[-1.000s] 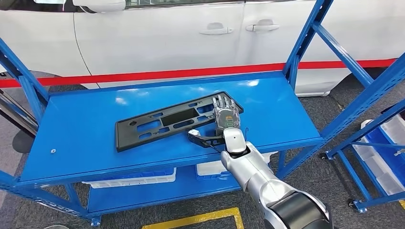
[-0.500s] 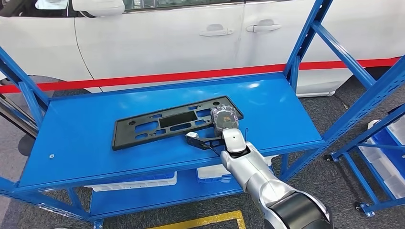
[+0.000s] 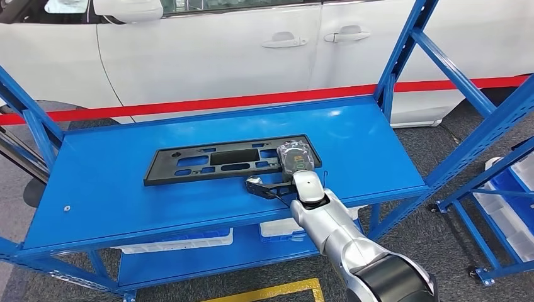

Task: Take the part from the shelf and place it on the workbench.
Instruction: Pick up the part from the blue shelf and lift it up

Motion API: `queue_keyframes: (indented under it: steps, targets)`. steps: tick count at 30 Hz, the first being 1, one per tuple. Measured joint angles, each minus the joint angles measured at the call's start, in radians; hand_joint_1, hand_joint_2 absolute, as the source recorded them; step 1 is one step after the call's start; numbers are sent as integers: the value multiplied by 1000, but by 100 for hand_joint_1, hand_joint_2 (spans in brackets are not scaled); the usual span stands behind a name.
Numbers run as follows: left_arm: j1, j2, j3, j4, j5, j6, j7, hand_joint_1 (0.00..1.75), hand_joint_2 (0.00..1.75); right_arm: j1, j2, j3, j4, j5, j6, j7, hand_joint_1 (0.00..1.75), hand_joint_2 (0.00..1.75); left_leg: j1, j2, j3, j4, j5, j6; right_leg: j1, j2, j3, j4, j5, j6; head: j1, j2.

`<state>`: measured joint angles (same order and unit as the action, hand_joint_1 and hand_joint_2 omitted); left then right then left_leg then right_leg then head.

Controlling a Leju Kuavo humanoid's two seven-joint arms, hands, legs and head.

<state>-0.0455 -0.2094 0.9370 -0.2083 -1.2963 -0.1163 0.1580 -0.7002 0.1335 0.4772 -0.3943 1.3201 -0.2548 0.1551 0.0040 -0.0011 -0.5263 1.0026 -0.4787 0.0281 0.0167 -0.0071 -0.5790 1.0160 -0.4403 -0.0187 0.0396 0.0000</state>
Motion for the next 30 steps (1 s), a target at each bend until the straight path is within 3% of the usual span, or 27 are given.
queue_keyframes:
  steps: [2, 6, 16, 20, 25, 28, 30]
  targets:
    - [0, 0, 2, 0, 0, 0, -1, 0, 0, 1, 0, -3, 0, 1, -1, -2, 175, 175, 0, 0, 0, 0, 0, 0, -1, 0, 0, 0, 0, 0, 0, 0]
    - [0, 0, 4, 0, 5, 1, -4, 0, 175, 2, 0, -7, 0, 1, -9, -10, 175, 175, 0, 0, 0, 0, -1, 0, -1, 0, 0, 0, -1, 1, 0, 0]
    - [0, -2, 34, 0, 47, -1, -37, 0, 175, 24, 12, -19, -9, -2, -72, -85, 175, 175, 0, 0, 0, 0, -1, 0, -1, 1, 0, 0, -1, 1, 0, 0]
    - [0, -2, 51, 0, 45, 11, -41, 0, 175, 54, 44, -19, -64, -57, -62, -169, 175, 175, 0, 2, -1, 0, -2, -1, 0, 2, -2, 0, -1, 0, 0, 0]
    - [1, -2, 69, 0, 40, 37, -28, 0, 175, 115, 63, -14, -264, -171, -51, -264, 175, 175, -1, 1, -8, 1, -1, -1, -1, 2, -10, 3, -1, 0, 0, 0]
    - [2, -2, 72, 0, 33, 41, -24, 0, 175, 119, 63, 4, -428, -213, -35, -267, 175, 175, -3, 1, -8, -5, 9, 10, -6, 1, -13, 0, 4, 10, 0, 0]
    - [1, -4, 72, 0, 24, 48, -17, 0, 175, 125, 60, 17, -524, -228, -33, -269, 175, 175, 3, 4, -1, -26, 24, 16, -8, 4, -23, 26, -19, 20, 0, 0]
